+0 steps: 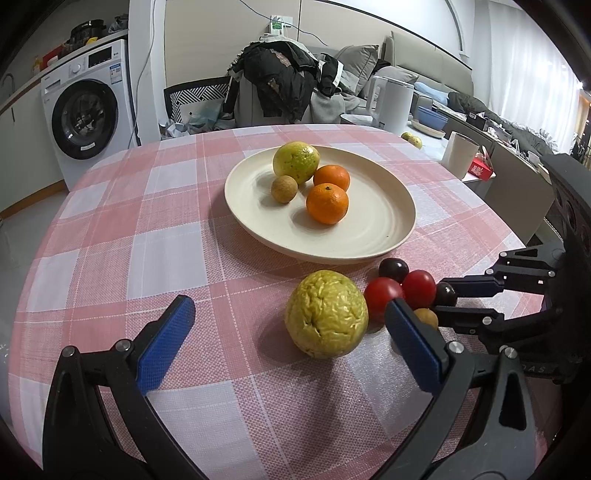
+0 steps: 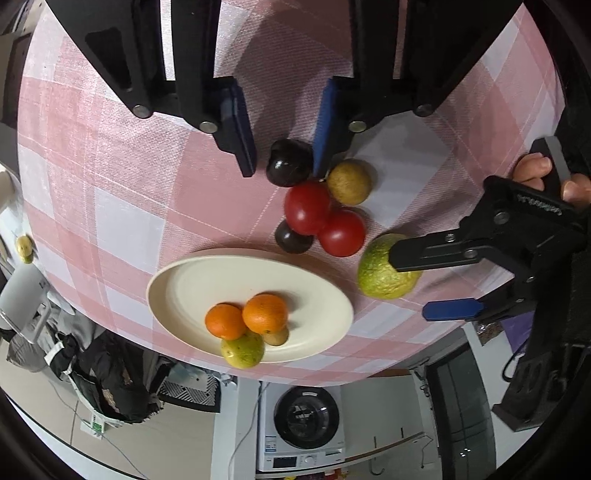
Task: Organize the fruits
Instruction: 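Grasp the wrinkled yellow-green pomelo with the left tool while the right tool grasps a dark plum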
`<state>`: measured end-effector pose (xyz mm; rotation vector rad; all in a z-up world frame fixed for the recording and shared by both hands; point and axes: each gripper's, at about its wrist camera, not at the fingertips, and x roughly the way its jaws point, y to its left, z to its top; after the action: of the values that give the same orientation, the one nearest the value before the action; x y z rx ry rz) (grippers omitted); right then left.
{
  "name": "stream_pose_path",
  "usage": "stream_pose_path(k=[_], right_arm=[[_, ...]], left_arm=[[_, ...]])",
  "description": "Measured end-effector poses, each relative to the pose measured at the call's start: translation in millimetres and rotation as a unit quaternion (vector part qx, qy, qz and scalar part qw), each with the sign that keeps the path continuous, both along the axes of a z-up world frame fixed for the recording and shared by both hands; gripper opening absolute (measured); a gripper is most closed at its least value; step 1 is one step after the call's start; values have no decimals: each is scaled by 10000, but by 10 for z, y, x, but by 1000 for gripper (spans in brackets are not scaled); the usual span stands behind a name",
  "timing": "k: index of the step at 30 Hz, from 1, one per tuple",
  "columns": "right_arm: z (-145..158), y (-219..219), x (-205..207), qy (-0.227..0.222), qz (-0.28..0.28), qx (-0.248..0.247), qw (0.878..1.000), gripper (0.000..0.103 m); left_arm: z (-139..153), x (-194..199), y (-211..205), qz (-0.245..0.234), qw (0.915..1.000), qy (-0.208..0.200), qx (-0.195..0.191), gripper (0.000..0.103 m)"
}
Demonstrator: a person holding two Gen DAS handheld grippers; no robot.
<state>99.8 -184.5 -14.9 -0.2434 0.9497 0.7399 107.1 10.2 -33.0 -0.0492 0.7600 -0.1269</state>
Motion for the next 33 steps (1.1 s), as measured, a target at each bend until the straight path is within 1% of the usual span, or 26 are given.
stream_pose_path(k=[1, 3, 5, 9, 12, 15, 17, 21, 23, 24, 27, 33], right_arm=[[3, 1, -6, 9, 27, 27, 10000, 27], [9, 2, -13, -5, 27, 30, 10000, 26], [15, -2, -16, -10, 34, 44, 10000, 25], [59, -28, -12, -92, -10, 84, 9999, 25], [120, -76, 2, -159, -114, 204, 9996, 25], [156, -109, 20, -199, -195, 274, 9992, 25], [166, -116, 27, -197, -232, 291, 9991, 25], [187, -126, 31, -208, -280, 326, 9989, 25], [195, -124, 30, -223, -286, 318, 9988, 25], [193, -120, 27, -231, -291, 312, 9988, 25], [194, -124, 17, -234, -293, 321, 9988, 25], [201, -135, 38, -249, -314, 361, 9985, 25]], left_arm=[[0, -4, 3, 3, 10000, -1, -10, 102], [-3, 2, 0, 2, 10000, 22, -36, 102], [-37, 10, 2, -39, 9999, 103, -121, 102], [-66, 4, -25, -65, 9998, 142, -130, 102], [-81, 11, -29, -112, 9996, 205, -179, 101], [-114, 30, -55, -216, 9990, 324, -226, 91], [-134, 44, -67, -245, 9986, 405, -248, 76], [-151, 51, -64, -316, 9975, 483, -418, 62], [-158, 58, -66, -393, 9969, 497, -467, 48], [-161, 48, -83, -432, 9967, 508, -461, 45], [-149, 32, -109, -455, 9969, 494, -398, 45], [-104, 19, -88, -422, 9974, 410, -417, 45]])
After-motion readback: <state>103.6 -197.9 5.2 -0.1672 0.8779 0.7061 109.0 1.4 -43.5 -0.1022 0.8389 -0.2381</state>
